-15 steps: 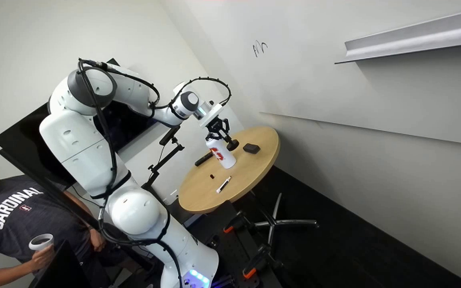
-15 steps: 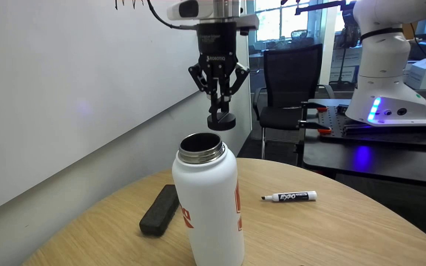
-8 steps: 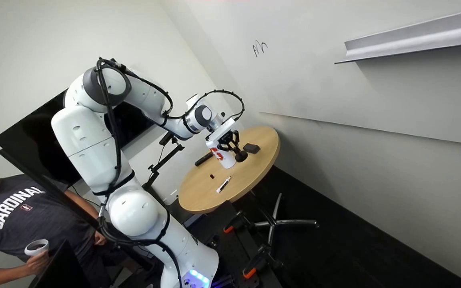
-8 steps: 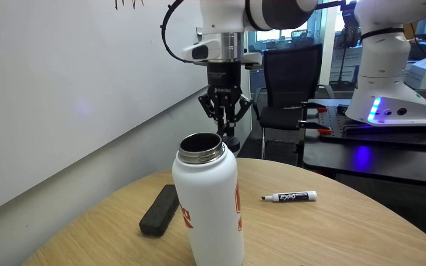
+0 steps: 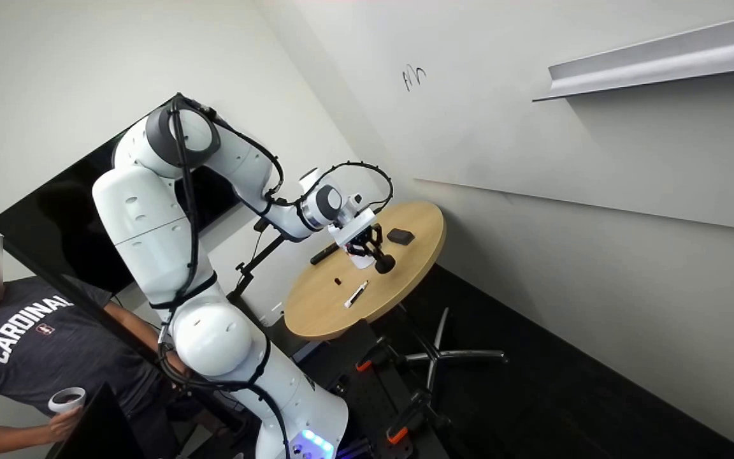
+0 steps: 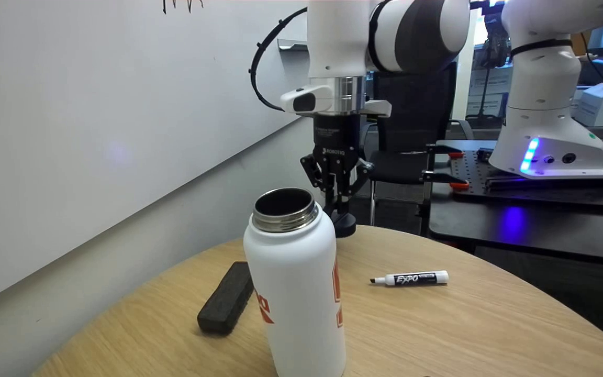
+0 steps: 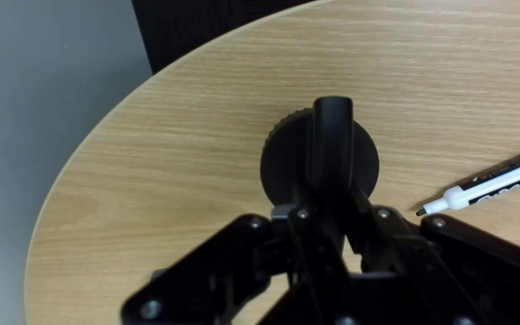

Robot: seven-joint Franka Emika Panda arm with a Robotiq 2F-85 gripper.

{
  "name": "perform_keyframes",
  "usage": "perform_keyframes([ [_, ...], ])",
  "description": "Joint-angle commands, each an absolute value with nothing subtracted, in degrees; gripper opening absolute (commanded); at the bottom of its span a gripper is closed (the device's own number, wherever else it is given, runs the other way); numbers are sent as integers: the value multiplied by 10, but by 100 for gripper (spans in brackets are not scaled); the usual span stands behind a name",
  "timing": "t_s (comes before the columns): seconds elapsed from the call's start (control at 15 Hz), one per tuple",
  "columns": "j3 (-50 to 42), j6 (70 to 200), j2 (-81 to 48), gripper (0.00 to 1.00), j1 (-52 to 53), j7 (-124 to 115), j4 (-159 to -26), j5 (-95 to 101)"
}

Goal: Take the lid on the bottle and put it on the table

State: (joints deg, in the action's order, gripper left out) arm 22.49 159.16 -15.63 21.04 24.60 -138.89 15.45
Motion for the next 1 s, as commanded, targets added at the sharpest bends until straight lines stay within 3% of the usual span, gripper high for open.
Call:
perform_keyframes([
  [0.0,204,1609,-171,6,226,192,-1394,191],
  [0.27,195,1607,-191,9,236,162,-1389,209],
  [0.4,197,1604,-196,46,236,160,-1387,205],
  [0.87,202,1579,-84,99,238,149,-1427,217],
  [0.93,208,1568,-58,100,234,154,-1437,214],
])
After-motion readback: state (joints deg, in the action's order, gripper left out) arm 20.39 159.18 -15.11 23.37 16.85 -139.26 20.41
